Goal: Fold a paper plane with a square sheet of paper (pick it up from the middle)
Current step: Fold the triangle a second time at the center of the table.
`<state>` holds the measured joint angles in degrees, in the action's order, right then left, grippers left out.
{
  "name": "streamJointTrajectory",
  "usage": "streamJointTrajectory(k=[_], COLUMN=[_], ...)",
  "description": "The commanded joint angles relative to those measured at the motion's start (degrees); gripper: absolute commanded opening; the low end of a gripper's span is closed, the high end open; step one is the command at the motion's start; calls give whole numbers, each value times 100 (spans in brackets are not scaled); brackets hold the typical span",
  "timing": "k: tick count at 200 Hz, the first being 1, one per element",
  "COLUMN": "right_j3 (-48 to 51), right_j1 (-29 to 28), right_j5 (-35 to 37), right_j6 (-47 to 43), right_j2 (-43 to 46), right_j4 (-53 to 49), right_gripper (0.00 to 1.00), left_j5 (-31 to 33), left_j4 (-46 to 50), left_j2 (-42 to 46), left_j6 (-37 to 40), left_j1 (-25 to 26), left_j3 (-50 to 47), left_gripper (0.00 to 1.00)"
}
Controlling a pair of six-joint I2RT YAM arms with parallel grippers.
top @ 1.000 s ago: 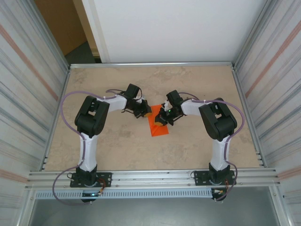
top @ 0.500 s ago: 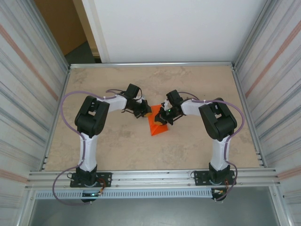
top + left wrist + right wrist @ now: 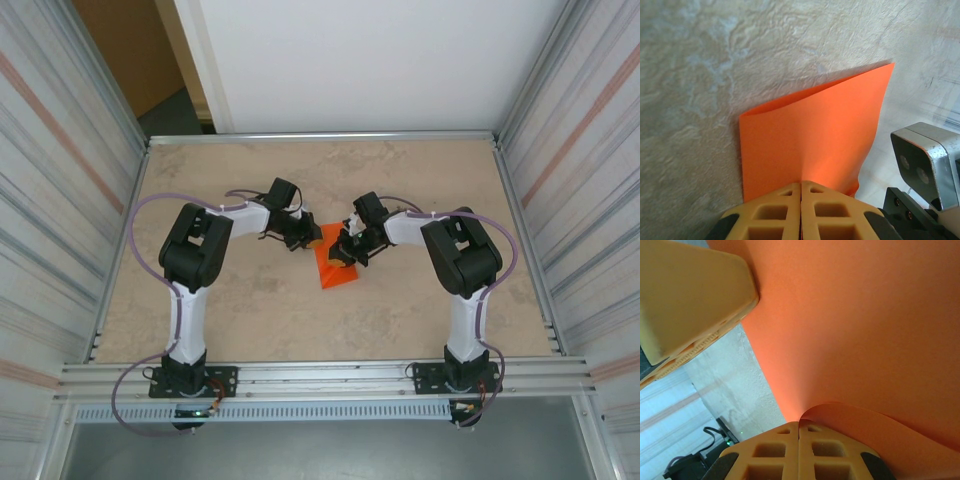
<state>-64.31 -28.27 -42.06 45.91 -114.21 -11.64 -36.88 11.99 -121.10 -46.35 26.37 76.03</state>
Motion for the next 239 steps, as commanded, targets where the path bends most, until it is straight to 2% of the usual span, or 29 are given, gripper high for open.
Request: streamJointTrajectory(k=[1, 119, 153, 177, 220, 239], right_j3=[-154, -178, -177, -193, -231, -238], right_j1=[-38, -40, -29, -29, -46, -47], right_j5=[-24, 102, 130, 153, 147, 137], right_j6=[20, 41, 45, 33, 28, 20], right_j2=[-127, -259, -233, -241, -268, -279], right_j4=[-127, -342, -377, -415, -450, -463], right_gripper=[0, 4, 5, 11, 31, 34], left_j5=[-14, -28, 37, 162, 453, 505], left_j4=[193, 242, 287, 314, 265, 193], left_j2=[-82, 71, 499, 784, 1353, 1573], left_j6=[11, 2, 7, 3, -106, -170], left_j1=[47, 20, -52, -126, -331, -387], left_j3=[-44, 43, 16, -78, -552, -788], left_gripper=[8, 8, 9, 12, 16, 17])
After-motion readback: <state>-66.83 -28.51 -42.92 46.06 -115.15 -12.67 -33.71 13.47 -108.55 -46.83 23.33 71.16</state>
